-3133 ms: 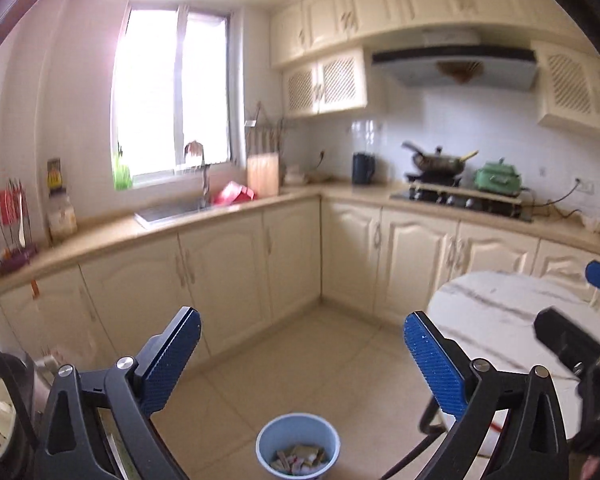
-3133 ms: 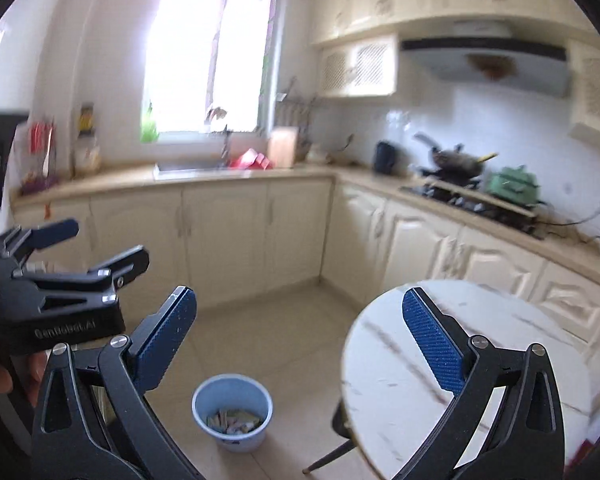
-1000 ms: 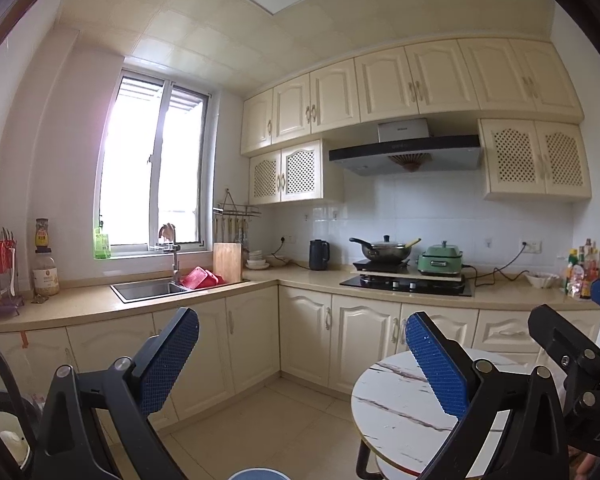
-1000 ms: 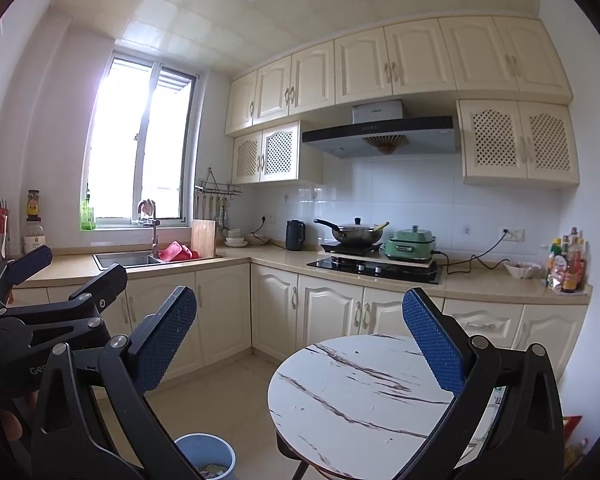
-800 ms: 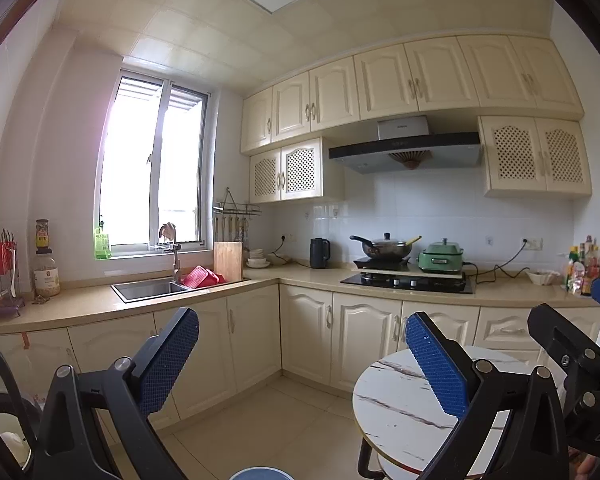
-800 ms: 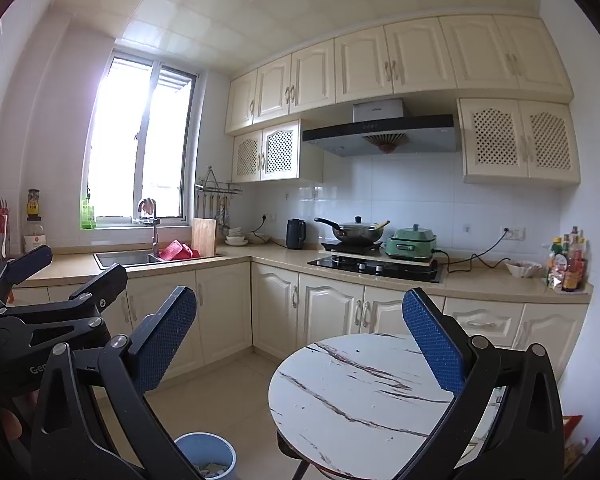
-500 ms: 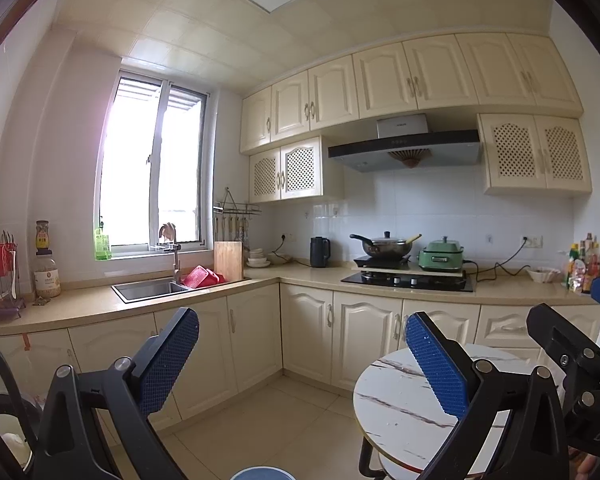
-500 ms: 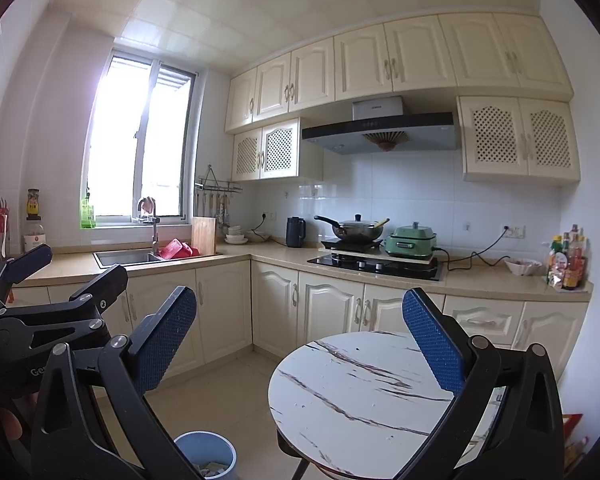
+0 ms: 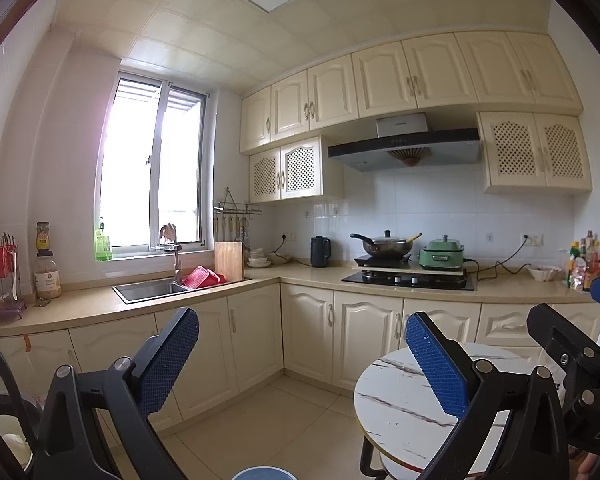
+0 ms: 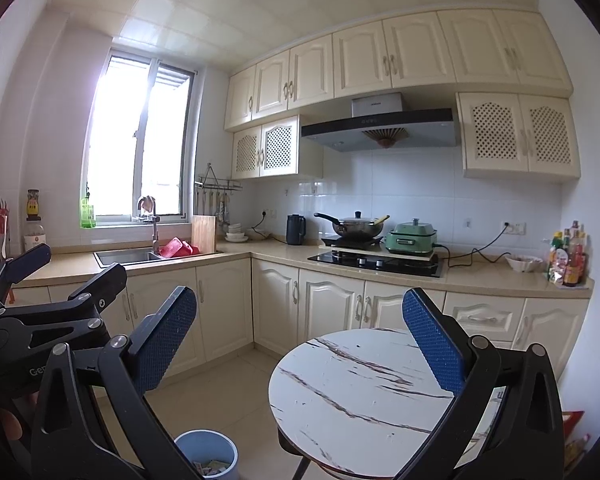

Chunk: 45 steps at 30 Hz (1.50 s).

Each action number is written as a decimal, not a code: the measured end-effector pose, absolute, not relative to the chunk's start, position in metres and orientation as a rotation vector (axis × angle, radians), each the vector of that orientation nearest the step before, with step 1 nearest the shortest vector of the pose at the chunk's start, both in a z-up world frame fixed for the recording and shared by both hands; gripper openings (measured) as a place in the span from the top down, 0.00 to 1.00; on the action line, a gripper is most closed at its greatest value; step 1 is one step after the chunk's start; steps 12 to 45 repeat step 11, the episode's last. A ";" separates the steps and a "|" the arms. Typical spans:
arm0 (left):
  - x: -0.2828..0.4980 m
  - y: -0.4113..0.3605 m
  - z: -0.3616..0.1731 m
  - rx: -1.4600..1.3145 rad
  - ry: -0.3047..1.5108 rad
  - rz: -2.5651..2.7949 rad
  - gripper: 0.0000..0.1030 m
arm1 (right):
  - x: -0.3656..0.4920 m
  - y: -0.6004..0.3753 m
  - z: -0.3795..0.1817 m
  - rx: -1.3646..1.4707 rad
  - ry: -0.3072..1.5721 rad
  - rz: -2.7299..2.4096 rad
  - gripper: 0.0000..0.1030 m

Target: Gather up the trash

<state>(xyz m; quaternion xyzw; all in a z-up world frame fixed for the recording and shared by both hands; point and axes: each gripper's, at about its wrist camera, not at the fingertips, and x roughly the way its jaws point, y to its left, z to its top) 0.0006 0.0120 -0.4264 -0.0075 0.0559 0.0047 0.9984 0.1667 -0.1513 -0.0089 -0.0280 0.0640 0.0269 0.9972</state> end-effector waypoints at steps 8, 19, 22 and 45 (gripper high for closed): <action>0.002 0.019 -0.412 -0.010 0.113 0.007 0.01 | 0.167 -0.154 -0.012 -0.048 0.131 0.052 0.00; 0.004 0.019 -0.408 -0.007 0.113 0.007 0.01 | 0.167 -0.157 -0.013 -0.043 0.131 0.050 0.00; 0.004 0.019 -0.408 -0.007 0.113 0.007 0.01 | 0.167 -0.157 -0.013 -0.043 0.131 0.050 0.00; 0.004 0.019 -0.408 -0.007 0.113 0.007 0.01 | 0.167 -0.157 -0.013 -0.043 0.131 0.050 0.00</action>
